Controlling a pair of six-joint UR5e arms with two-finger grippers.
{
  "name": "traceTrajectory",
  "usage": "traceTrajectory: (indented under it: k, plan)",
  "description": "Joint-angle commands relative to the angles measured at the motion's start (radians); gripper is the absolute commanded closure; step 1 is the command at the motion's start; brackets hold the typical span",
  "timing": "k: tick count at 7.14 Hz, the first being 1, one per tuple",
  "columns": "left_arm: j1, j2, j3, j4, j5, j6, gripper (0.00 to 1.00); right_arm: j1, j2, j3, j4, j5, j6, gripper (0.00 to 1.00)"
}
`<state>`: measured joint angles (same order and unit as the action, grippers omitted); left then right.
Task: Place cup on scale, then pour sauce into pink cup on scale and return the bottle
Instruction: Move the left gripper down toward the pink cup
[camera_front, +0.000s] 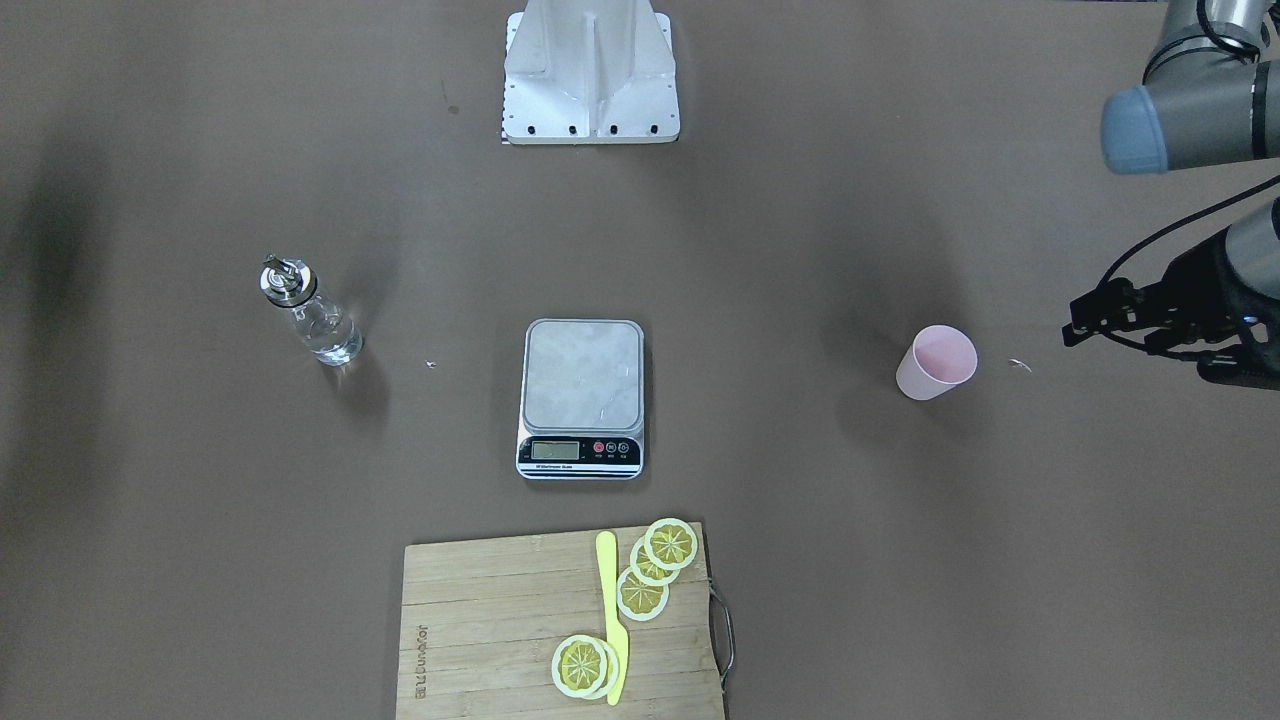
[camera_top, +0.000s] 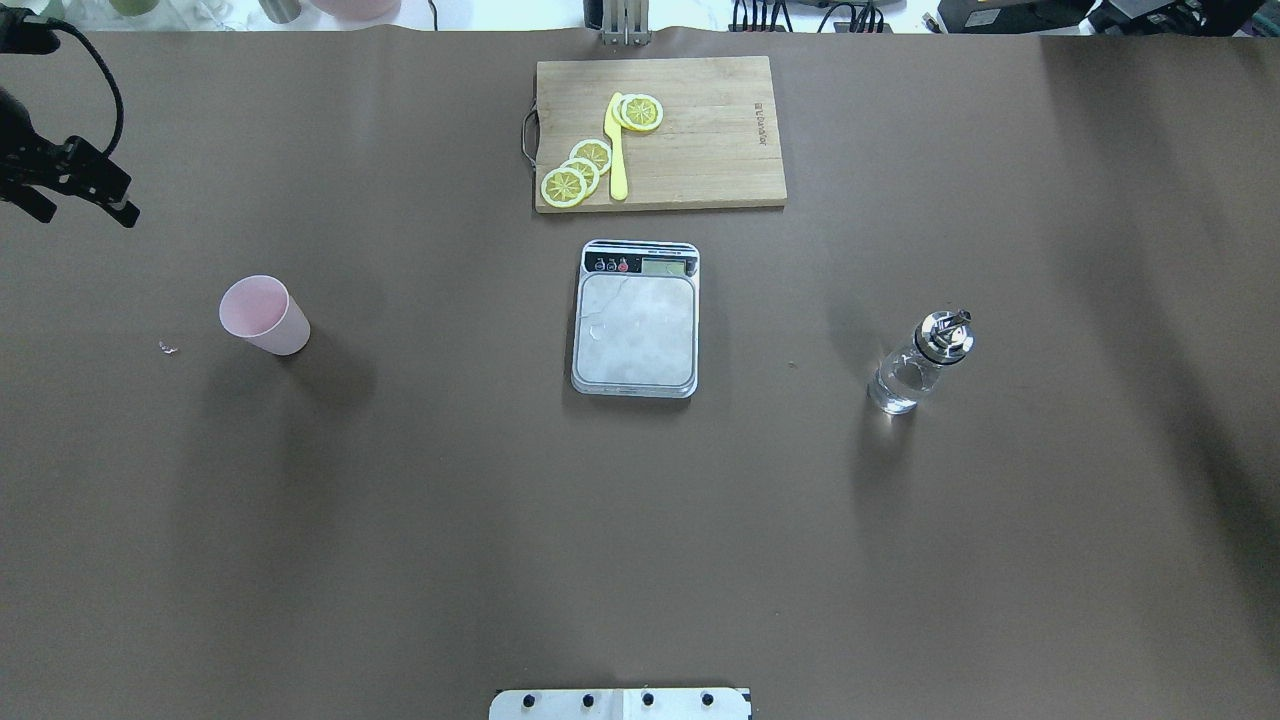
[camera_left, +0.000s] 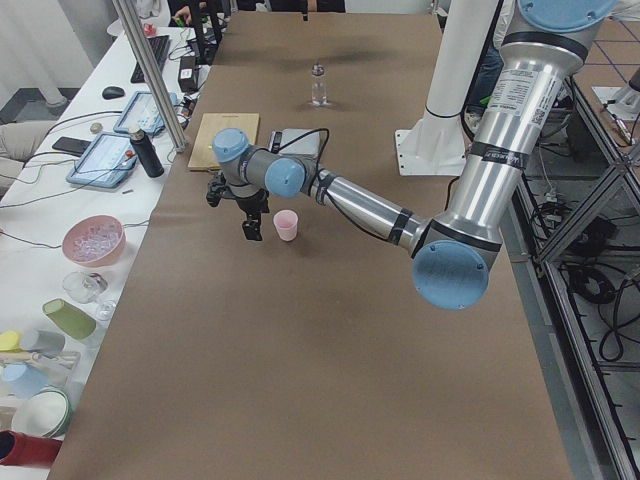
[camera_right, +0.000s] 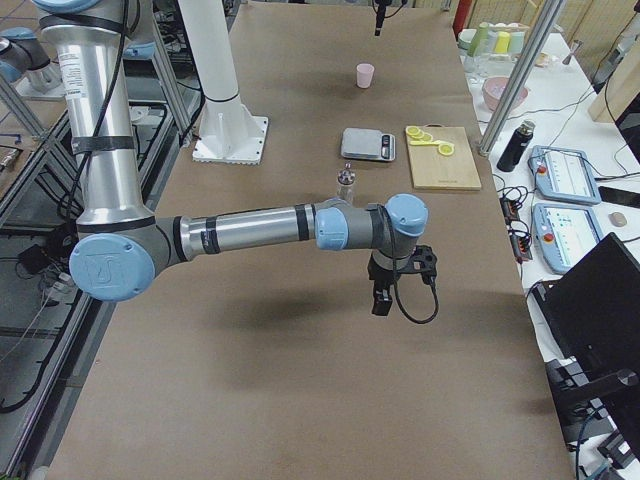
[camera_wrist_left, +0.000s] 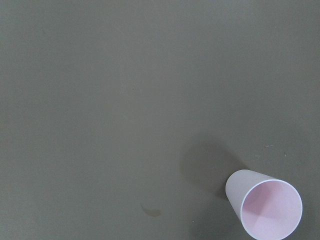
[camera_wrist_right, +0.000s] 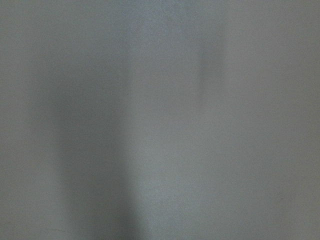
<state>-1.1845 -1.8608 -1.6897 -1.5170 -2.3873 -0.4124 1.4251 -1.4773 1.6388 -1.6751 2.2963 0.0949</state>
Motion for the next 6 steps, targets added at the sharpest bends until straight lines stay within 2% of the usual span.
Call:
traceTrajectory:
  k: [1, 6]
  plan:
    - [0.058, 0.052, 0.002, -0.153, 0.038, -0.119, 0.02, 0.000, 0.000, -0.002, -0.002, 0.000, -0.001, 0.00]
    - [0.131, 0.023, 0.009, -0.161, 0.054, -0.277, 0.02, 0.000, -0.002, 0.000, -0.002, 0.003, 0.000, 0.00]
